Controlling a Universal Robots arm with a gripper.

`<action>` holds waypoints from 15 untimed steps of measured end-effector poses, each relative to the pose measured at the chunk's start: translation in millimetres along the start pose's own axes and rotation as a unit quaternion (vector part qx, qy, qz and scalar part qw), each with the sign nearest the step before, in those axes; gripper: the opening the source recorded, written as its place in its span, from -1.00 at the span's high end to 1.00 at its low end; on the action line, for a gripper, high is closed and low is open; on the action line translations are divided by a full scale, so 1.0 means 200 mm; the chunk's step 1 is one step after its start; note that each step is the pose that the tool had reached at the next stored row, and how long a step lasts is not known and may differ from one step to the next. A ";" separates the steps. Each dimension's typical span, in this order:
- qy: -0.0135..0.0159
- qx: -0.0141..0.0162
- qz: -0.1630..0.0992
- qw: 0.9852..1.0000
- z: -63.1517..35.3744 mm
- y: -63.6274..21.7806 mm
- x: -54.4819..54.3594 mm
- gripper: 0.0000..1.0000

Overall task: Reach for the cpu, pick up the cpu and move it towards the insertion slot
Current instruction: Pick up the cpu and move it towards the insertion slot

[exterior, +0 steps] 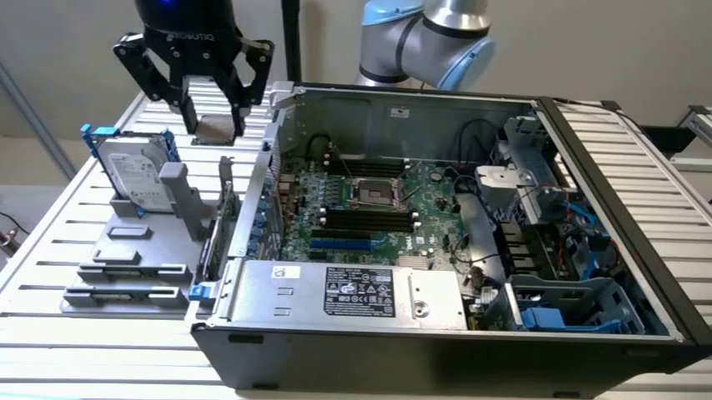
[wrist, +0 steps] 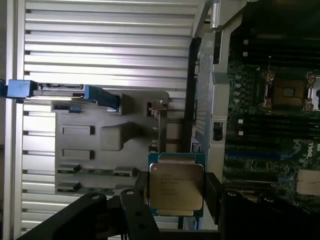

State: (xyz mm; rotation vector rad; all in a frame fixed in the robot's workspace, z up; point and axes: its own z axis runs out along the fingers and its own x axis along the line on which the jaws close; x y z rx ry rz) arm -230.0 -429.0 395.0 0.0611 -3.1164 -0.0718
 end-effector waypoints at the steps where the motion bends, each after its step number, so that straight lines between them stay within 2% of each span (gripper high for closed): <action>1: 0.000 0.000 0.000 1.000 -0.002 -0.001 -0.02 -0.09; 15: 0.000 -0.006 0.000 1.000 -0.011 -0.013 -0.34 -0.09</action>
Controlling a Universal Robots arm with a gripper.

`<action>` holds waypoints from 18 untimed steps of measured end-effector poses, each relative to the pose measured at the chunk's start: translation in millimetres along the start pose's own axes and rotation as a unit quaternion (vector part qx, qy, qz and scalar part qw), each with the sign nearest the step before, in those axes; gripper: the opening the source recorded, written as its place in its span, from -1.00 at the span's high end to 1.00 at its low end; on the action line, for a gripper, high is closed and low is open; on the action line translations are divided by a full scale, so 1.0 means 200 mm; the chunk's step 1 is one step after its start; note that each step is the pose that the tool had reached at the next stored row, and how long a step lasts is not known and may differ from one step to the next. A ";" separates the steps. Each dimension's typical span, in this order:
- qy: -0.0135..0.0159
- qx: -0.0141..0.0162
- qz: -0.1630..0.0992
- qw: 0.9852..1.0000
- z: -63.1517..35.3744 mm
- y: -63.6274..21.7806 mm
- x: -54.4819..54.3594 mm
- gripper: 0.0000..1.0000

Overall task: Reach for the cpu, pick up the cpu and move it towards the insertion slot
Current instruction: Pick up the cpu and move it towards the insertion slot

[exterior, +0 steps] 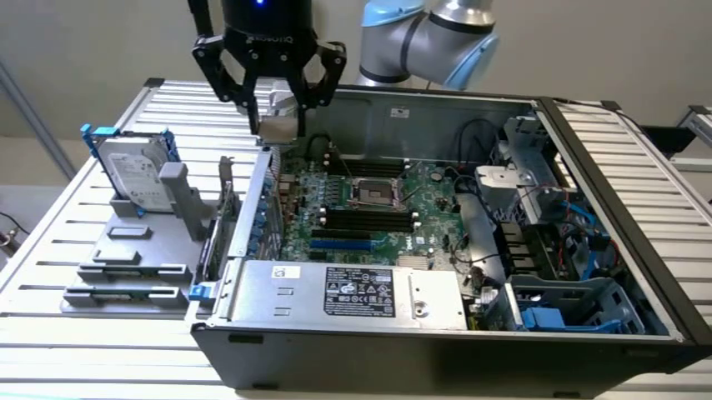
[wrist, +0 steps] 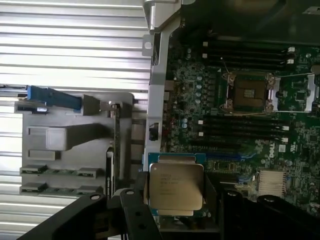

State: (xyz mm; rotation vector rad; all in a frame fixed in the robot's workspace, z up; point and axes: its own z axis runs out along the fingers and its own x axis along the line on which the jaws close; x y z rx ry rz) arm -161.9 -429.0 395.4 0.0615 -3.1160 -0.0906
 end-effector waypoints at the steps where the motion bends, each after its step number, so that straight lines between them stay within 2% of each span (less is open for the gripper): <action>1: 0.000 0.000 0.000 1.000 0.000 -0.001 -0.02 -0.09; 10: 0.000 -0.001 0.000 1.000 -0.005 0.002 -0.23 -0.09; 18: 0.000 -0.001 0.000 1.000 -0.003 0.053 -0.37 -0.09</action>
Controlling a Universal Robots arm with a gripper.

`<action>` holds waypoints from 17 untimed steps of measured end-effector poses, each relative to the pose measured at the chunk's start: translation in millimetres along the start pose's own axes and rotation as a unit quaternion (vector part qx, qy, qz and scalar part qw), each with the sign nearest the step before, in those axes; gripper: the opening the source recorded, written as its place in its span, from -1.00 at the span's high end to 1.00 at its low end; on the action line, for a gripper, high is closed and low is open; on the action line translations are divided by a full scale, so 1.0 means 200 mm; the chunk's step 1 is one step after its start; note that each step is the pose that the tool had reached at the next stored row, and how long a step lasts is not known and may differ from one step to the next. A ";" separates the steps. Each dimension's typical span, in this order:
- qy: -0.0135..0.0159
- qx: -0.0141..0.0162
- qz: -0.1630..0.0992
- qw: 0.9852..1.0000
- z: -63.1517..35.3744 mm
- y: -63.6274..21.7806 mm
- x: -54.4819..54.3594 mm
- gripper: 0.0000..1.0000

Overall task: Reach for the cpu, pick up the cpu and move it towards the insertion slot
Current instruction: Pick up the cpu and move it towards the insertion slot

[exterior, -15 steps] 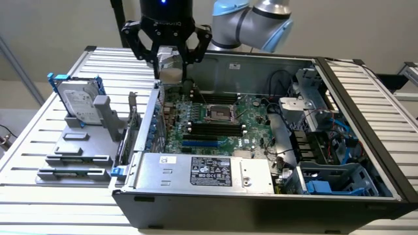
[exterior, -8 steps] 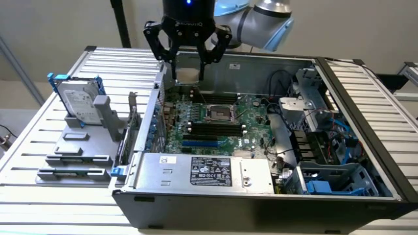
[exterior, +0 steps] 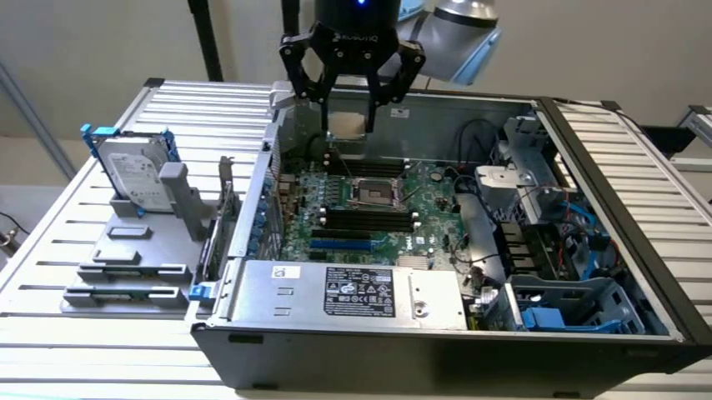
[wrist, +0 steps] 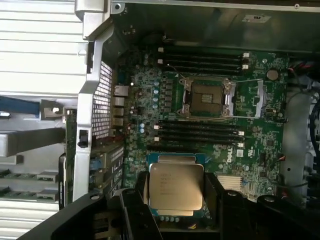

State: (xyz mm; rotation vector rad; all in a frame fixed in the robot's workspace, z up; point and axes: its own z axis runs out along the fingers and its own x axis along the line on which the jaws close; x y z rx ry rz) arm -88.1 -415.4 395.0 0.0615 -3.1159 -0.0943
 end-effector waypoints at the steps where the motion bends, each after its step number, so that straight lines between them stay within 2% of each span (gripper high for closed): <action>1: 0.000 0.000 0.000 1.000 0.001 0.012 -0.01 -0.09; 12: 0.000 0.000 0.000 1.000 0.026 0.166 -0.14 -0.09; 17: 0.000 0.000 0.000 1.000 0.048 0.202 -0.20 -0.09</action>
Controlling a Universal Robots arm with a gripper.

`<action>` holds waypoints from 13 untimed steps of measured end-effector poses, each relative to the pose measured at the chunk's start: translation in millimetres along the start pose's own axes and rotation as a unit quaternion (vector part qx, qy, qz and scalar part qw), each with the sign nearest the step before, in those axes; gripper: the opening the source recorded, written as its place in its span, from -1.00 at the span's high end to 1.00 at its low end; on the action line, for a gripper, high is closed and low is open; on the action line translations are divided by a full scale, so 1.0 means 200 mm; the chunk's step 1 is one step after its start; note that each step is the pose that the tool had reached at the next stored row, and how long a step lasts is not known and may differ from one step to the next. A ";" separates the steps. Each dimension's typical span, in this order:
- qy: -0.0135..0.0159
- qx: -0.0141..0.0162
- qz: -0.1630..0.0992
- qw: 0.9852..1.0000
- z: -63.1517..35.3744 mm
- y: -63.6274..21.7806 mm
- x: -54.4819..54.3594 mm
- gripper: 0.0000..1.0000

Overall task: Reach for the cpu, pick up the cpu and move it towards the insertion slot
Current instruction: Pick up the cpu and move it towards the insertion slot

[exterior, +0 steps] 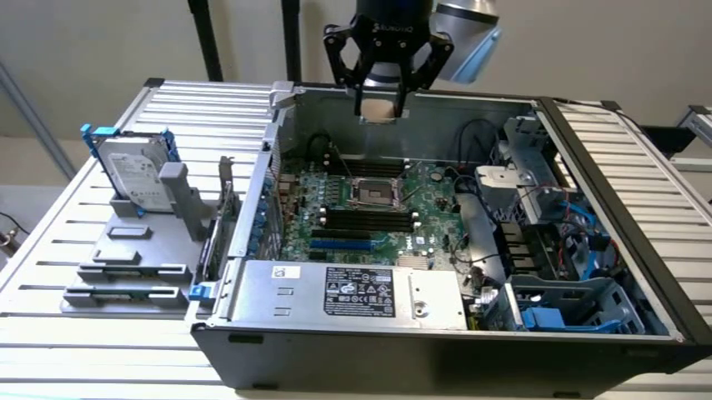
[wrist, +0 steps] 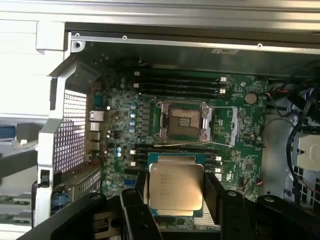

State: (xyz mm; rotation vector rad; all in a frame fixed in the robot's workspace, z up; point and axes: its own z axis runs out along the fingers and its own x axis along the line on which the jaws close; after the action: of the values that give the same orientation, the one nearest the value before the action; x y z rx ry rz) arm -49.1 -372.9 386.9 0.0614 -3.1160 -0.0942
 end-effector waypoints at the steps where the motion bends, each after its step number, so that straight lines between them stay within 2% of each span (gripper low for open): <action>1: 0.000 0.000 0.000 1.000 0.005 0.003 -0.01 -0.09; 5: 0.000 -0.001 0.002 1.000 0.026 0.007 -0.05 -0.09; 13: -0.001 -0.003 0.013 1.000 0.072 0.021 -0.05 -0.09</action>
State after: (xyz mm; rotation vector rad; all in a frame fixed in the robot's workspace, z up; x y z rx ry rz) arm -39.0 -367.4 372.6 0.0202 -3.1171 -0.1016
